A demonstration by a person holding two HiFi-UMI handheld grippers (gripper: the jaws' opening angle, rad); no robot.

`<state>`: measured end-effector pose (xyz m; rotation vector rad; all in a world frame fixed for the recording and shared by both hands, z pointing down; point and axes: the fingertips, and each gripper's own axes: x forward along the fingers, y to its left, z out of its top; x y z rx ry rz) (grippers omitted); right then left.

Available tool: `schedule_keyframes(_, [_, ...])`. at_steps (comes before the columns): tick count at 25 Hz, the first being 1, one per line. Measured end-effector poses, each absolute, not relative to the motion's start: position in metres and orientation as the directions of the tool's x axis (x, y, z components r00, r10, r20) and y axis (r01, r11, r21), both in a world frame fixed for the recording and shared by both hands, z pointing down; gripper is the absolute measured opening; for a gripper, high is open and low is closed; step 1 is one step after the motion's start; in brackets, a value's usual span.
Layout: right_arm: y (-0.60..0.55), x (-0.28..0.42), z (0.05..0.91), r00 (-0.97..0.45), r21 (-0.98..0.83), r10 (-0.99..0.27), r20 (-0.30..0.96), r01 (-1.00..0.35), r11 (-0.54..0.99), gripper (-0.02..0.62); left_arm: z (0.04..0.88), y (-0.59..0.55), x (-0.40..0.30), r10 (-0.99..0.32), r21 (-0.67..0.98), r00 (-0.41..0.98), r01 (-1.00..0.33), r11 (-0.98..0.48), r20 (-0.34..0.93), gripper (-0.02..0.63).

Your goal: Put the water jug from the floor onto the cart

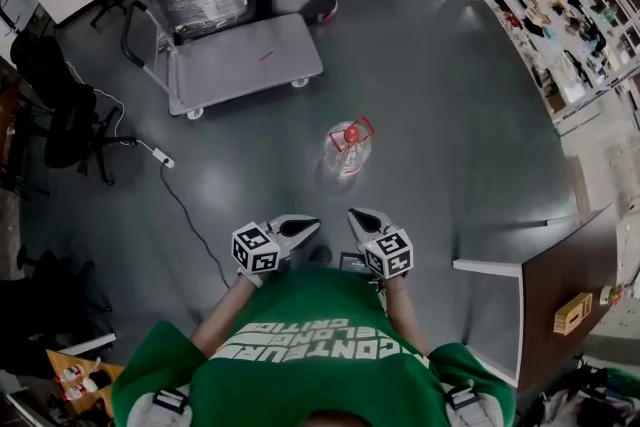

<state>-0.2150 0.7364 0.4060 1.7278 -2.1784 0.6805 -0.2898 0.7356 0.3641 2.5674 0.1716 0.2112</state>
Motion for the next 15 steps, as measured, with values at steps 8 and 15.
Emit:
schedule_keyframes(8, [0.745,-0.185,0.421,-0.248,-0.228,-0.825,0.508,-0.962,0.149,-0.007,0.382,0.742,-0.272,0.135,0.584,0.978,0.017,-0.812,0.159,0.009])
schedule_keyframes(15, [0.729,-0.178,0.423,-0.257,-0.235,-0.822,0.508,-0.960,0.155,-0.007,0.382,0.728,-0.259,0.147,0.588,0.977,0.027,-0.808,0.157,0.009])
